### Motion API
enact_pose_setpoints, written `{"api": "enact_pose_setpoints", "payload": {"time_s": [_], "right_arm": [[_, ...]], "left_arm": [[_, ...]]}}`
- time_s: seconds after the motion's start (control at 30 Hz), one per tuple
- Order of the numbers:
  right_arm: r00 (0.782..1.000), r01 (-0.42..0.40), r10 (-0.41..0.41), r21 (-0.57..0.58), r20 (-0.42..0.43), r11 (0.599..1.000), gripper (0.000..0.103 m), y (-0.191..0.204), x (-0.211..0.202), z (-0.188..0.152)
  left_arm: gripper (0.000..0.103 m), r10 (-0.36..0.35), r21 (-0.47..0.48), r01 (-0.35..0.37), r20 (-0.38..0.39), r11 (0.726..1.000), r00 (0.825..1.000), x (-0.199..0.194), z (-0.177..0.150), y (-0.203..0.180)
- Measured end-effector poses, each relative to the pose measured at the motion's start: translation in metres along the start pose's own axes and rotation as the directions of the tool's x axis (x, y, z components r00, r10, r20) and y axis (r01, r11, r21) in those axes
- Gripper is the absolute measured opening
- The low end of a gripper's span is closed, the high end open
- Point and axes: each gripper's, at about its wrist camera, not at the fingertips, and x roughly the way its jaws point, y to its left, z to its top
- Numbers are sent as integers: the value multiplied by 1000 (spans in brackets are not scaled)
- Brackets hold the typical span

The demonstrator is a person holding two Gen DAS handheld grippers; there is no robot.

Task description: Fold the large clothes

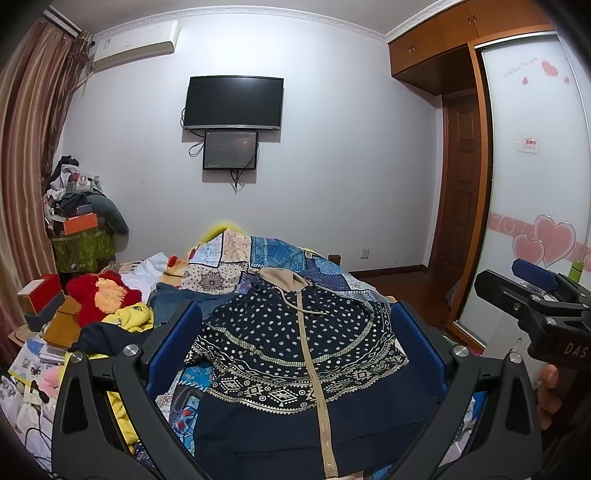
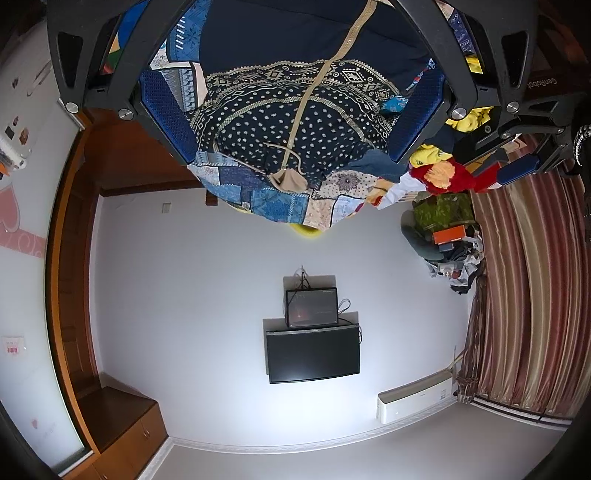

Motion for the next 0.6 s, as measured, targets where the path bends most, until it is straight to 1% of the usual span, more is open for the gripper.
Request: {"api": "enact_pose_setpoints", "payload": {"time_s": [0.6], "right_arm": [[1000, 0, 0, 2, -2, 1000, 103, 0, 3, -2]], "left_arm": [[103, 8, 2, -8, 1, 1000, 1000, 1, -1, 0]]}}
